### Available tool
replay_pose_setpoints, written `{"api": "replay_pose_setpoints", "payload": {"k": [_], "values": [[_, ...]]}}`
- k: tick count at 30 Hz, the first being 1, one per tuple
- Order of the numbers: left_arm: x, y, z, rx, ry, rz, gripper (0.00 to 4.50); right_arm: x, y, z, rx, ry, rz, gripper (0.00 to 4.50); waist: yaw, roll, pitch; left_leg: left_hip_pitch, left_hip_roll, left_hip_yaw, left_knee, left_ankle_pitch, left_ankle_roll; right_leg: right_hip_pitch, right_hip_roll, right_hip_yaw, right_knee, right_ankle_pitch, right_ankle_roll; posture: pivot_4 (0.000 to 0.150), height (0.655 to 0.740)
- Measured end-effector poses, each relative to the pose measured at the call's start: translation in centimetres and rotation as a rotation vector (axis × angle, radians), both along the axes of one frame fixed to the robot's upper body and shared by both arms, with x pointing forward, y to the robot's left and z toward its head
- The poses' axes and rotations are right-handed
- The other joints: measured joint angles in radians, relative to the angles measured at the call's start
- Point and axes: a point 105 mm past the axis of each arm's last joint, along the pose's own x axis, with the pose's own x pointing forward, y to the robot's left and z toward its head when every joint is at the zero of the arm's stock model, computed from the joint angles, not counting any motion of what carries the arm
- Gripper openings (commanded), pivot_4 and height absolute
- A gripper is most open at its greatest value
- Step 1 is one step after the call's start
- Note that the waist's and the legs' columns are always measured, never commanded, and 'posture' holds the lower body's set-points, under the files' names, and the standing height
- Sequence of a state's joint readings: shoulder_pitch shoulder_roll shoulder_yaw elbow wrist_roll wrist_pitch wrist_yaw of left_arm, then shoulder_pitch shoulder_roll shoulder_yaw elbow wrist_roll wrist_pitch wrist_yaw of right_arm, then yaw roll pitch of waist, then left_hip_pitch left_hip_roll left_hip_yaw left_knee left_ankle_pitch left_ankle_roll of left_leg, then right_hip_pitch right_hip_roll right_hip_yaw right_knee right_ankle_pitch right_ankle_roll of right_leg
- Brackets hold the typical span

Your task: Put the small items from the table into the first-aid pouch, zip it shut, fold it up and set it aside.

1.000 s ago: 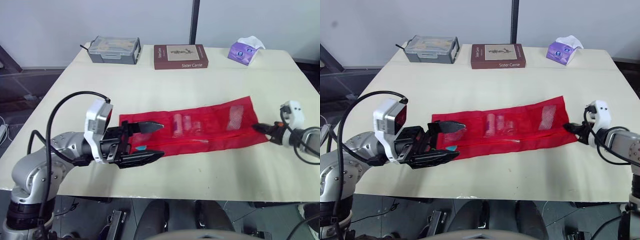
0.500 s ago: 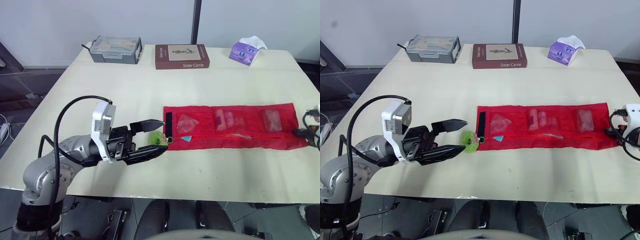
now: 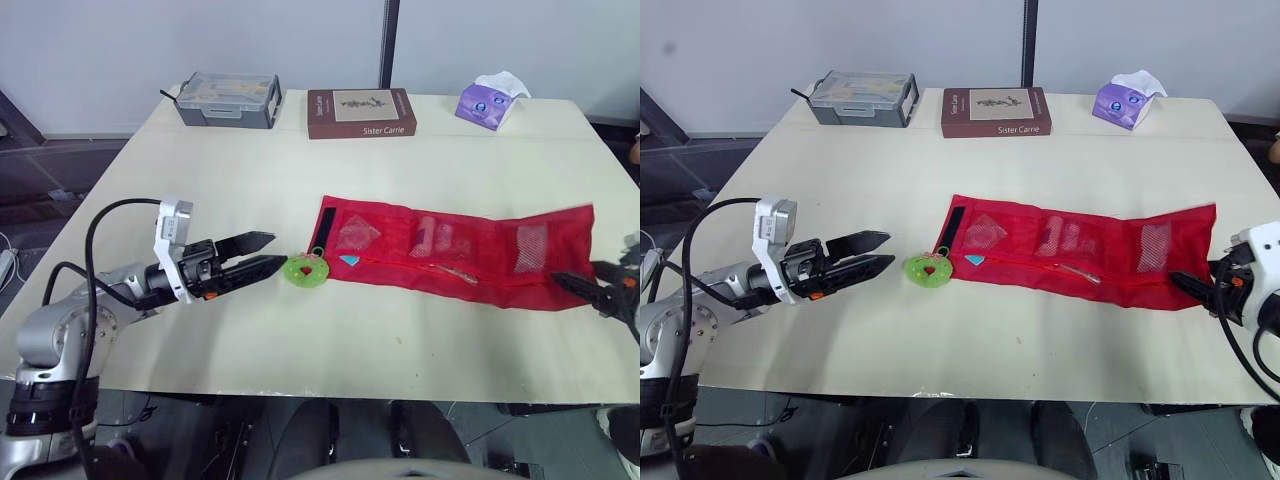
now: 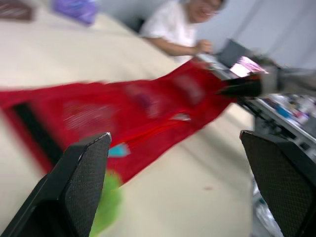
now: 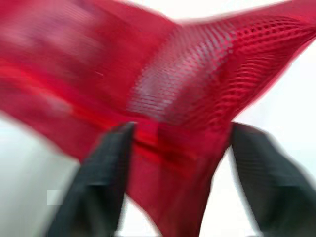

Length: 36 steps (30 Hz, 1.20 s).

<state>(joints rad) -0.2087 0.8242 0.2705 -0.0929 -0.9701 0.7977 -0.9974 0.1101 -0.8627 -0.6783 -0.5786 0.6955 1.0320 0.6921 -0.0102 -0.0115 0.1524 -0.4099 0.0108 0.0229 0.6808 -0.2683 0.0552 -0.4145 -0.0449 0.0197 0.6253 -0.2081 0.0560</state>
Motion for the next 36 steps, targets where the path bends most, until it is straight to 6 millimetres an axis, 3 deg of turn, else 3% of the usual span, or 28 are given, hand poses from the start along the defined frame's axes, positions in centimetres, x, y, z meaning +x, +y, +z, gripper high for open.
{"api": "replay_pose_setpoints", "payload": {"k": [6,8,12,17,22,27,32,36], "values": [[3.4,0.8,0.6,0.049,0.002,0.115,4.5,-1.9,5.2,5.8,-0.055,-0.25,0.302,4.38,0.004,-0.003,0.0,0.0,0.0,-0.001,0.0,0.0,0.0,0.0,-0.001,-0.001,0.0,0.0,0.0,0.15,0.74],[5.1,0.3,0.5,0.025,0.115,0.115,4.5,-2.0,7.4,7.1,-0.023,-0.314,0.403,4.38,0.007,-0.005,0.001,-0.001,-0.001,-0.001,0.001,0.0,0.0,0.0,-0.001,-0.002,0.0,0.0,0.0,0.15,0.74],[6.2,-0.8,-0.1,0.048,0.234,0.089,4.5,-2.8,10.0,7.1,0.023,-0.308,0.529,4.38,0.007,-0.007,0.001,-0.002,-0.001,-0.001,0.001,0.0,0.0,0.0,-0.002,-0.002,-0.001,0.003,-0.004,0.15,0.74],[6.4,-2.9,-3.5,0.123,0.451,0.043,4.5,-3.5,12.1,6.2,0.009,-0.294,0.617,4.38,0.007,-0.008,0.002,-0.003,-0.002,-0.002,0.001,0.0,0.0,-0.001,-0.003,-0.003,-0.001,0.003,-0.003,0.15,0.74],[7.8,-3.2,-3.3,0.116,0.503,0.094,4.5,-4.0,12.9,6.4,-0.012,-0.329,0.654,4.38,0.007,-0.009,0.002,-0.002,-0.001,-0.003,0.002,0.0,0.0,0.0,-0.003,-0.003,0.0,0.003,-0.004,0.15,0.74],[7.8,-3.5,-4.1,0.089,0.583,0.114,4.5,-4.3,12.9,5.7,-0.004,-0.31,0.645,4.38,0.008,-0.009,0.002,-0.003,-0.001,-0.003,0.001,0.0,0.0,-0.001,-0.003,-0.003,0.0,0.004,-0.001,0.15,0.74],[8.2,-3.9,-3.8,0.03,0.621,0.12,4.5,-4.4,12.9,5.7,0.005,-0.321,0.635,4.38,0.012,-0.009,0.002,-0.003,-0.001,-0.003,0.002,0.0,0.0,0.0,-0.003,-0.004,0.001,0.003,-0.004,0.15,0.74],[8.6,-5.1,-4.1,-0.042,0.698,0.117,4.5,-4.5,12.9,5.5,0.007,-0.32,0.628,4.38,0.023,-0.01,0.002,-0.003,-0.002,-0.003,0.002,0.0,0.0,0.0,-0.003,-0.004,0.001,0.004,-0.002,0.15,0.74]]}}
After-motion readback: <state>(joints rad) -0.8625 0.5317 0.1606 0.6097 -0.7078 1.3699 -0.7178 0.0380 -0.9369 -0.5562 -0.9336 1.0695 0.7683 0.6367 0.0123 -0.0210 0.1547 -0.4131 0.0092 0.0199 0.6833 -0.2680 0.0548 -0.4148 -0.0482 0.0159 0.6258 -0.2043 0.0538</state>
